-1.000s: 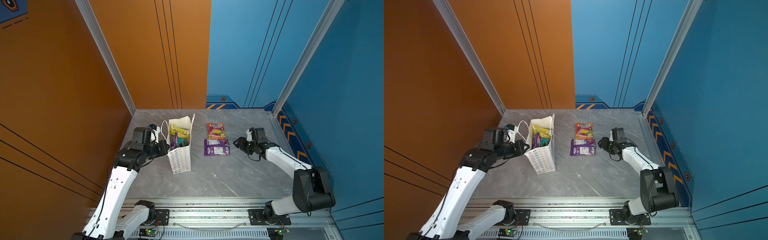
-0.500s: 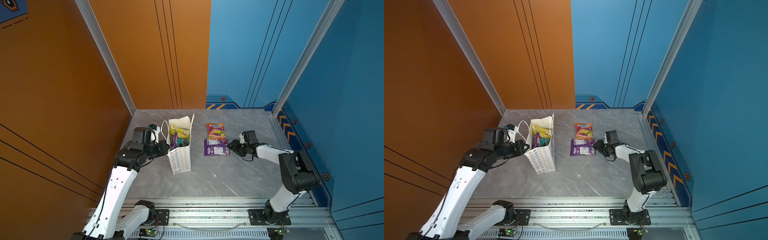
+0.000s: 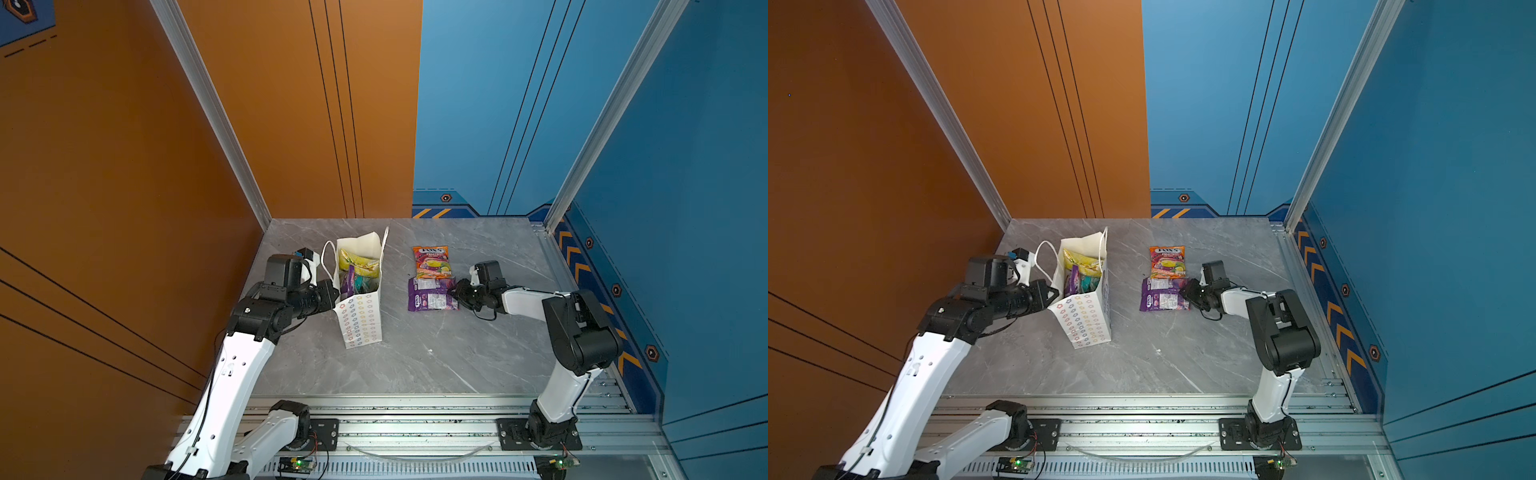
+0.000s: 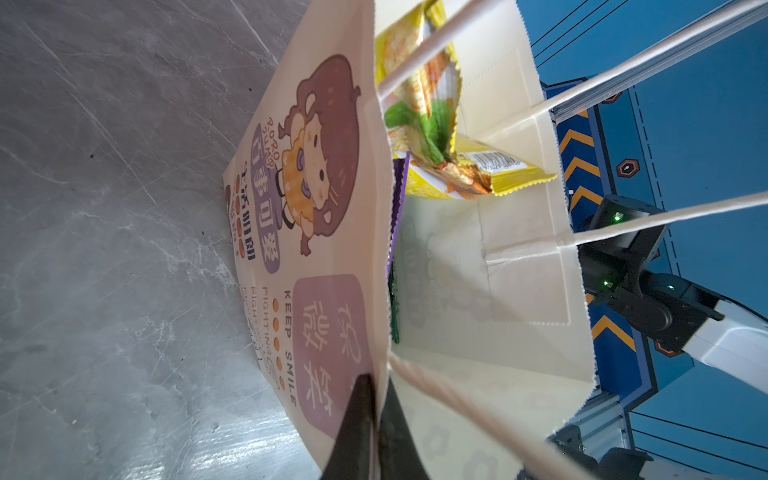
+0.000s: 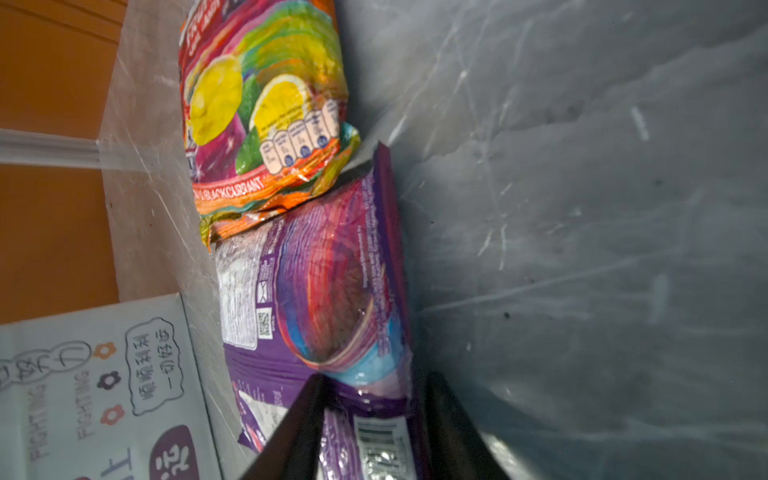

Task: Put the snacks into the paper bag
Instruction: 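Move the right gripper down to the purple Fox's Berries packet, then grasp the purple Berries packet's edge with the right gripper and lift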

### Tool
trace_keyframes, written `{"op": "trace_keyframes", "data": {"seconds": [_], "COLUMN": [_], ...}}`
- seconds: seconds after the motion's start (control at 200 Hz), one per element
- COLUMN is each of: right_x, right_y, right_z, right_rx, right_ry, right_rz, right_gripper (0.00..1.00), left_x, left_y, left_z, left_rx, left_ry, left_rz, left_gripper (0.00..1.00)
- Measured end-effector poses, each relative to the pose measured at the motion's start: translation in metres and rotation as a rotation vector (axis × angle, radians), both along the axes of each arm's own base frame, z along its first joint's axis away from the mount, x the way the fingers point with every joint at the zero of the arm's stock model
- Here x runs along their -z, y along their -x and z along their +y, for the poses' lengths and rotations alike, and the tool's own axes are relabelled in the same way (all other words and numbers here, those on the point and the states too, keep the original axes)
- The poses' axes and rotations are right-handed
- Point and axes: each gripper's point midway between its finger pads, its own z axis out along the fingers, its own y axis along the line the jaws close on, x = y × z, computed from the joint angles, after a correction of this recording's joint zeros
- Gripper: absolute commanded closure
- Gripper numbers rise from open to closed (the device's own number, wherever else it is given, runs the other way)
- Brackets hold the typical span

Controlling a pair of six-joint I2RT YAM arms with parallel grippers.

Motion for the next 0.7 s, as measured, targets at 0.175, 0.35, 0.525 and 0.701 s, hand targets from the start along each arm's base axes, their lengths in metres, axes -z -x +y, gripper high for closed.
{"op": "trace_keyframes", "data": {"seconds": [0.175,0.35,0.525,0.701], "right_x": [-0.008,-0.048,-0.089,-0.132], "right_y": [-0.001,0.0,0.006,0.017], "right_z": [0.001,0.007,0.016,0.031], "right_rx": [0.001,-0.018,-0.053,-0.105], "right_ry": [-0.005,-0.017,-0.007,0.025], "right_rz": [-0.017,-0.105,-0.183,-0.261], "right_gripper": [0.87,0.97,1.0,1.0], "left_x": [0.0,0.0,0.0,0.0], "left_y": [0.0,0.0,0.0,0.0], "left_z": [0.0,0.0,0.0,0.0], "left_rx": [0.0,0.0,0.0,0.001], "left_ry": [0.0,0.0,0.0,0.002], "left_rz": [0.0,0.0,0.0,0.0], "left_gripper": [0.92,0.92,0.92,0.93]}}
